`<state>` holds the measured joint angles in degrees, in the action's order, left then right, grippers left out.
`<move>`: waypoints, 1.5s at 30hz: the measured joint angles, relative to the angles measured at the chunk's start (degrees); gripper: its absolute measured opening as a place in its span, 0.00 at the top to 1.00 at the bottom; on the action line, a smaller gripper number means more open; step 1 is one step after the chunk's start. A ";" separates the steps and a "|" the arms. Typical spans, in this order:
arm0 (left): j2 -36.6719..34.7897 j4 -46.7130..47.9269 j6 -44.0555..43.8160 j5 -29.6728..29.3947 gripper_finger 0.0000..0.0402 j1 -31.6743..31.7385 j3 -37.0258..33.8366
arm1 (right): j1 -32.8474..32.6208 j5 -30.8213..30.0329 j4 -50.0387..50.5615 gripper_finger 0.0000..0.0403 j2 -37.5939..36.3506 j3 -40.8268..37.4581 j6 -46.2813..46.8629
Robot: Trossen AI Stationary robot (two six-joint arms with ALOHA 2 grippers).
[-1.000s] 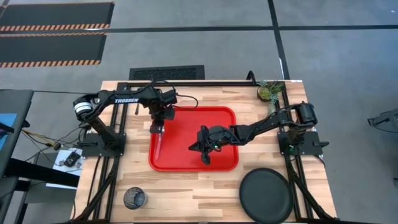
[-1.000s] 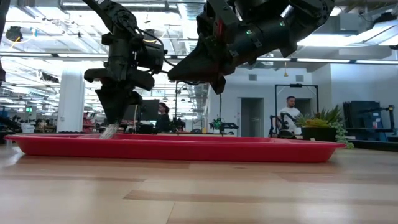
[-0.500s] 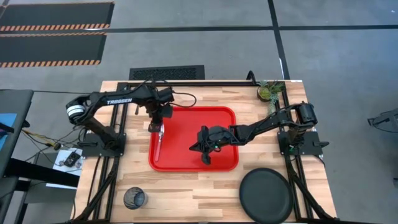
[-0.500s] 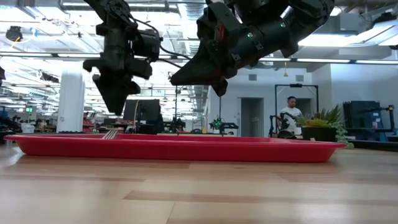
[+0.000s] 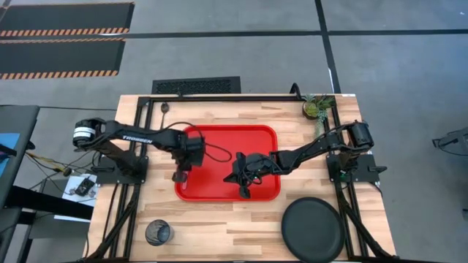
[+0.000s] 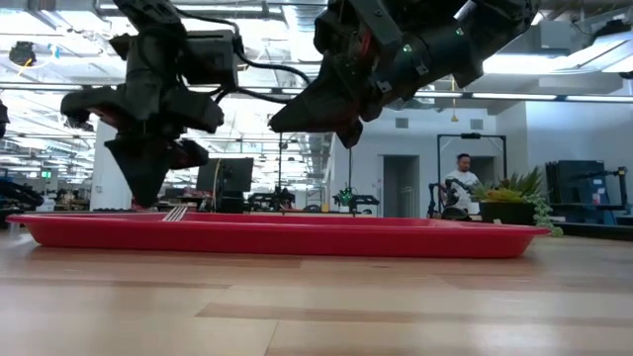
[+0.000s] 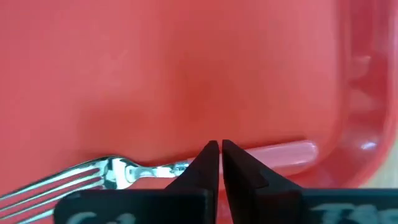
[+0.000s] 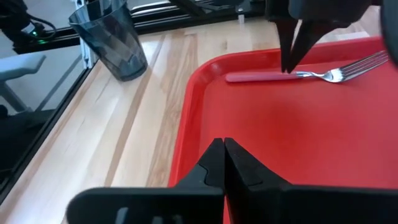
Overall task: Pick and place plate/cup/fork/spoon on tray
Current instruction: Put the pink fork on the red serving tray
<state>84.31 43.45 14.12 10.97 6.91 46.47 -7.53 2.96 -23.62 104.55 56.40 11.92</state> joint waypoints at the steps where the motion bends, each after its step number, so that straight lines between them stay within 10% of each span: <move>1: 0.00 0.00 -0.60 -0.50 1.00 -0.02 -0.16 | 0.00 0.00 -0.02 0.97 0.00 0.00 0.00; 45: 0.04 -10.32 0.60 -5.74 1.00 8.49 -7.05 | 0.04 0.04 -0.02 0.97 0.00 0.00 0.04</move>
<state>84.36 33.13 14.72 5.23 15.40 39.42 -7.49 3.01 -23.63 104.55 56.40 11.97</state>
